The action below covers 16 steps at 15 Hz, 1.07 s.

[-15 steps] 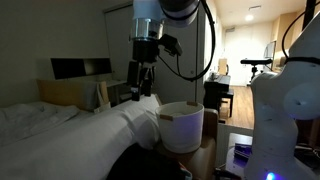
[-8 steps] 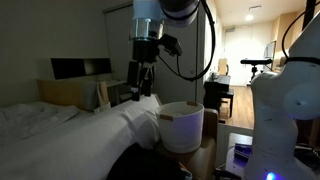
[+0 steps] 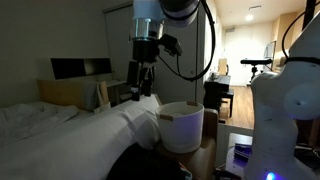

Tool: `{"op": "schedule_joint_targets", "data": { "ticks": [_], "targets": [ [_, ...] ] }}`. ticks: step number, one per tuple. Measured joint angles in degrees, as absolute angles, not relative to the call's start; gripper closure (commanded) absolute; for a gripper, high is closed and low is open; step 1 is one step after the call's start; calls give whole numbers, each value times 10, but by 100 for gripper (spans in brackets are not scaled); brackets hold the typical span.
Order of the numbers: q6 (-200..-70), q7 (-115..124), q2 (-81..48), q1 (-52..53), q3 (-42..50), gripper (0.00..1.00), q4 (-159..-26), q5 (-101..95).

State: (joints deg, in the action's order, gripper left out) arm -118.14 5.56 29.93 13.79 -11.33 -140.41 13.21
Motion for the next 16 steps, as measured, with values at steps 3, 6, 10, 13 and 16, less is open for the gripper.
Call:
{"op": "schedule_joint_targets", "data": {
  "ticks": [3, 6, 10, 13, 16],
  "targets": [
    [-1181, 56, 299, 138, -113, 0, -1404, 132],
    [-1181, 56, 299, 138, -113, 0, -1404, 132],
    [-1181, 56, 299, 138, -113, 0, -1404, 132],
    [-1181, 56, 299, 138, -113, 0, -1404, 132],
    [-1181, 62, 298, 135, -115, 0, -1401, 126]
  ]
}}
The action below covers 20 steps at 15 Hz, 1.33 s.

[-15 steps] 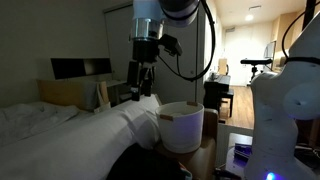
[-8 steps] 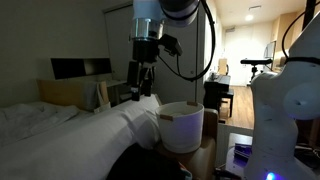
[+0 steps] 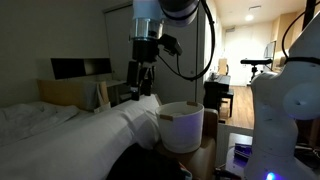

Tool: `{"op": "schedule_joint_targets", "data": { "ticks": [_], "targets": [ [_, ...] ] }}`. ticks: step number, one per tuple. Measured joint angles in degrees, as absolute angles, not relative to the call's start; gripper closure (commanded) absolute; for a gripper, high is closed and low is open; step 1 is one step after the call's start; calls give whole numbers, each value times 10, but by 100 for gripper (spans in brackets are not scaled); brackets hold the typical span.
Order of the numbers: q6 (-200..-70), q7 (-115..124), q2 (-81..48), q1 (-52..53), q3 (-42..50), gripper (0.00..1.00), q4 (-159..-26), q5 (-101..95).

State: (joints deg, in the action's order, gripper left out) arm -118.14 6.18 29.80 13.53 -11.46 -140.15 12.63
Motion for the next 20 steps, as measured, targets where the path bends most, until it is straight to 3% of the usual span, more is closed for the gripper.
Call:
{"op": "schedule_joint_targets", "data": {
  "ticks": [6, 20],
  "targets": [
    [-1162, 43, 244, 121, -109, 0, -1318, 53],
    [-1176, 110, -18, 81, -76, 0, -1077, -7]
  ]
}}
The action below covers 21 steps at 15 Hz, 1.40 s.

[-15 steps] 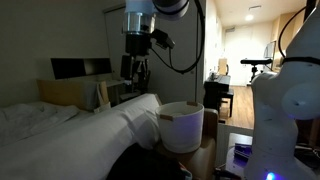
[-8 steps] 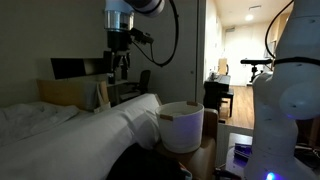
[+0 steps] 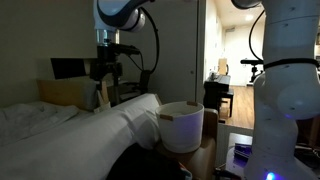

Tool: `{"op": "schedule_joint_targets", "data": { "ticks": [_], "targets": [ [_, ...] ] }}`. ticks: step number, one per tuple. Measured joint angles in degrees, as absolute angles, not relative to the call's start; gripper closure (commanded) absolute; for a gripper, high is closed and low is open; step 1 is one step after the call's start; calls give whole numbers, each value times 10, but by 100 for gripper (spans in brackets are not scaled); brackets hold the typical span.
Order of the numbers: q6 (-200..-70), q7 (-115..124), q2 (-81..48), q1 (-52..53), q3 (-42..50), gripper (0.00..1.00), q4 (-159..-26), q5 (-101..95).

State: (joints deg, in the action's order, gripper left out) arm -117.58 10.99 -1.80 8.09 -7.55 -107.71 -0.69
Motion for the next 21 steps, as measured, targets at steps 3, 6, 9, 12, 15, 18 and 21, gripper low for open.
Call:
{"op": "schedule_joint_targets", "data": {
  "ticks": [3, 6, 9, 12, 15, 18, 21],
  "targets": [
    [-1175, 150, -53, 77, -61, 0, -1057, -7],
    [-1167, 162, -63, 79, -63, 0, -1040, 11],
    [-1159, 163, -63, 81, -65, 0, -1029, 17],
    [-1159, 163, -63, 81, -65, 0, -1029, 17],
    [-1159, 164, -64, 82, -65, 0, -1029, 14],
    [-1161, 168, -79, 87, -66, 0, -1029, 6],
    [-1171, 174, -109, 87, -64, 0, -1029, 6]
  ]
}}
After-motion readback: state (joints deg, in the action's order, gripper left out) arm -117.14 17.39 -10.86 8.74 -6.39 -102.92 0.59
